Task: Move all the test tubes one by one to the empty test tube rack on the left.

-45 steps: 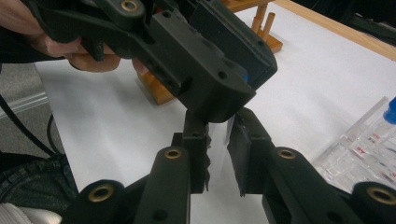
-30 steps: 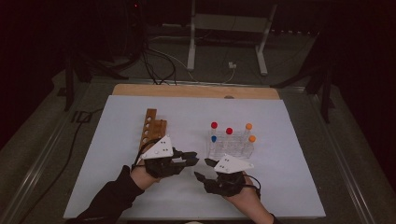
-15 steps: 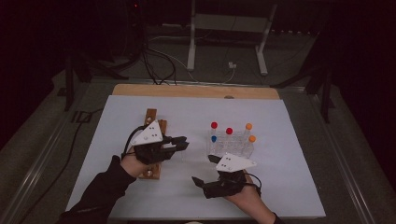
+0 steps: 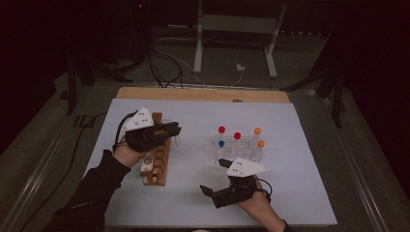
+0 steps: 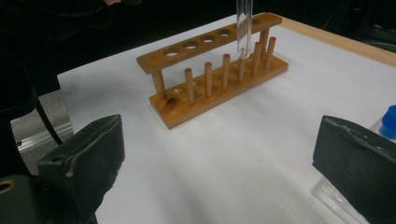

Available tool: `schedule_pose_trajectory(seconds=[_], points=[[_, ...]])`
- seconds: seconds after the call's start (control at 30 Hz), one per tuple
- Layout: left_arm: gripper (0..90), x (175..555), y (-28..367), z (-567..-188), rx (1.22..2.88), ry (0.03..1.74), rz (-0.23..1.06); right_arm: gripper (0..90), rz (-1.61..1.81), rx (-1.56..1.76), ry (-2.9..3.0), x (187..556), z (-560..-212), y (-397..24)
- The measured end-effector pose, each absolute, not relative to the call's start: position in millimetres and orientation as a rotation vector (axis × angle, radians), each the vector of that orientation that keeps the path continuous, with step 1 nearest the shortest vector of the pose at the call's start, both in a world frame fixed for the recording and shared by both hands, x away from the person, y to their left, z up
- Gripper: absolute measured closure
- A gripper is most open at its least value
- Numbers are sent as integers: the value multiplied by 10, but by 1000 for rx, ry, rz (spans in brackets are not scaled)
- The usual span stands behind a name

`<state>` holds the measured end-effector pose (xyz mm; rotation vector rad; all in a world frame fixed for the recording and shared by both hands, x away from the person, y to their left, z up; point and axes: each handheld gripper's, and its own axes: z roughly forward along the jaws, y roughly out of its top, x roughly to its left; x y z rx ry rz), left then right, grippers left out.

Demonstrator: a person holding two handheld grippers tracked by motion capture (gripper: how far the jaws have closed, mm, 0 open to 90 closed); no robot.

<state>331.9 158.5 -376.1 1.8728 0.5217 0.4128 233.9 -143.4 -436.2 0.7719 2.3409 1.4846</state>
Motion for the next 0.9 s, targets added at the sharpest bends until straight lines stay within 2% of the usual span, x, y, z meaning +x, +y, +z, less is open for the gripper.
schedule_pose_trajectory(seconds=[0.57,0.9], points=[[773,3728,1959,-3649,1831,657,505,18,1504,748,2310,2349,-4379,-1463],[773,3960,2115,-3753,1825,726,555,19,1494,729,2330,2365,-4406,-1460]])
